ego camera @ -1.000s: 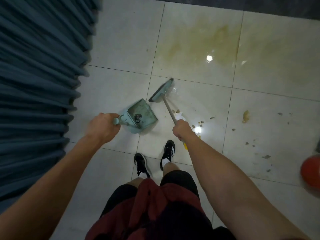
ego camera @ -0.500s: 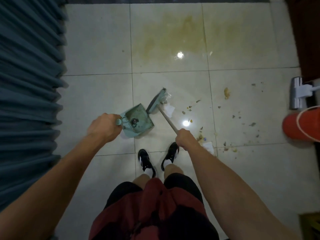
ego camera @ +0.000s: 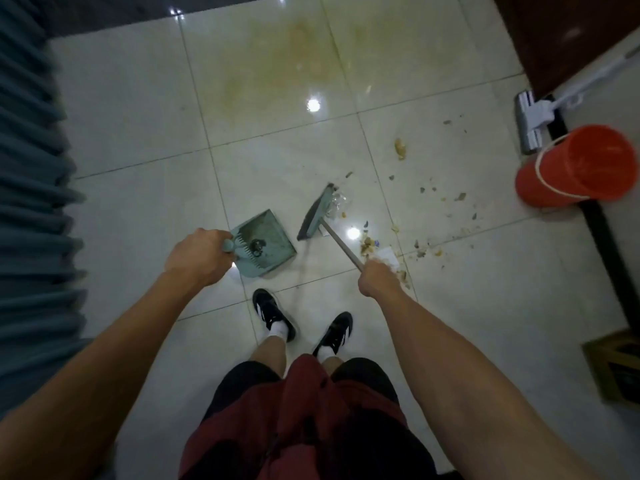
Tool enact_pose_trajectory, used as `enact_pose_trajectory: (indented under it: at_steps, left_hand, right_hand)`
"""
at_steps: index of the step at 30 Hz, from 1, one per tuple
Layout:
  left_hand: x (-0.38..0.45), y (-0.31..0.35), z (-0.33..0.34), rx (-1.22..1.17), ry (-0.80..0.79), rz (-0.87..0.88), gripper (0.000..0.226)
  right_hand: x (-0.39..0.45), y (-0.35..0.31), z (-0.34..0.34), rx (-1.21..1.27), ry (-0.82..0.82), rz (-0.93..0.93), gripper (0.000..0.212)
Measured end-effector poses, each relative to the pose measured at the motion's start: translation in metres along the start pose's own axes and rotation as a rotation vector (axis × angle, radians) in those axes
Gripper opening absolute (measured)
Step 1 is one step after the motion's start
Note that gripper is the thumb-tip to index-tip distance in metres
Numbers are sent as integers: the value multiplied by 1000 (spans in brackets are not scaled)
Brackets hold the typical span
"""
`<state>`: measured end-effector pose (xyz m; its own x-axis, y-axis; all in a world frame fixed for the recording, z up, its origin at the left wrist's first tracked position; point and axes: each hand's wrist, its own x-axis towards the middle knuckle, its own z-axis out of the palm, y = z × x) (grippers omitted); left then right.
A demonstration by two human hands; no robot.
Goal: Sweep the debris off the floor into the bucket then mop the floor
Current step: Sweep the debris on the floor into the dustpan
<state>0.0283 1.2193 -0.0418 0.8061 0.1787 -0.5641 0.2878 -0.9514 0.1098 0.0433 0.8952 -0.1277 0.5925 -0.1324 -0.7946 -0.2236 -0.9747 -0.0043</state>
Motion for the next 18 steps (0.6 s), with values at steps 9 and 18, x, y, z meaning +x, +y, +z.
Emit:
enact_pose_trajectory:
  at_steps: [9,18]
  left_hand:
    - [-8,118,22,131,-14,185,5]
    - [-8,184,24,186,14,299,11]
  right_hand:
    - [-19,126,7,174,20,143,34]
    - [-35,180,16,340,83,159,49]
